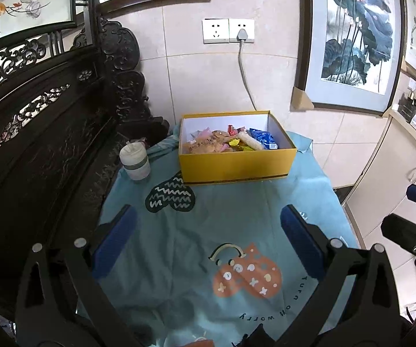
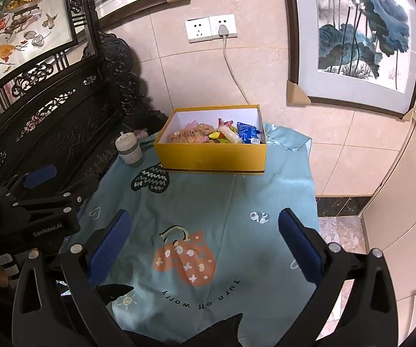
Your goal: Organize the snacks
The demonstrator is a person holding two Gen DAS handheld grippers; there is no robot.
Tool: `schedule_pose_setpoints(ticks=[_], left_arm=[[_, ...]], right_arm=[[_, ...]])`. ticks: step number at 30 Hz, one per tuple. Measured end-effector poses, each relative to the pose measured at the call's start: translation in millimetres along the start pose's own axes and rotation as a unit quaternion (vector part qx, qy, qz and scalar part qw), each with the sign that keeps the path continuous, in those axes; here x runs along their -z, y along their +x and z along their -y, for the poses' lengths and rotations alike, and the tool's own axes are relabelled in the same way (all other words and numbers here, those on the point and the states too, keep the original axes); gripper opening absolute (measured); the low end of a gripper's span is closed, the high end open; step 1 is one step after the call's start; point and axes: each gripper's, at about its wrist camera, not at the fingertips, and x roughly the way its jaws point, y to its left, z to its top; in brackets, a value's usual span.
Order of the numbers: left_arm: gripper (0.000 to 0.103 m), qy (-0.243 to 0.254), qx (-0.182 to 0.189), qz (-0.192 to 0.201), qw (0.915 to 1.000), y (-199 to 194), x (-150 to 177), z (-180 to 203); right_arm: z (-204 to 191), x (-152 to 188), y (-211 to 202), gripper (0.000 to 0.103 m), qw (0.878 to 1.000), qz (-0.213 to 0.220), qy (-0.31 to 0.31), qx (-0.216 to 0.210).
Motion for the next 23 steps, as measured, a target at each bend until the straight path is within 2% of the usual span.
schedule_pose_setpoints(ticks=[4, 8, 23], left_arm=[[0.101, -0.012, 0.021, 0.007, 0.9997, -2.0, 0.5, -4.9], [0.101, -0.015, 0.028, 0.014, 0.9994, -4.0, 1.7, -5.7], [0.101, -0.002, 0.011, 0.010, 0.9999, -2.3, -0.9, -3.6]], right_arm=[[-0.3, -0.2, 0.0, 0.102, 1.000, -0.001, 0.002, 0.002], [-0.7, -1.0, -0.7, 0.102, 1.000, -0.001, 0.000, 0.002], [-0.8, -1.0, 0.9, 0.102, 1.000, 0.001, 0.002, 0.003]])
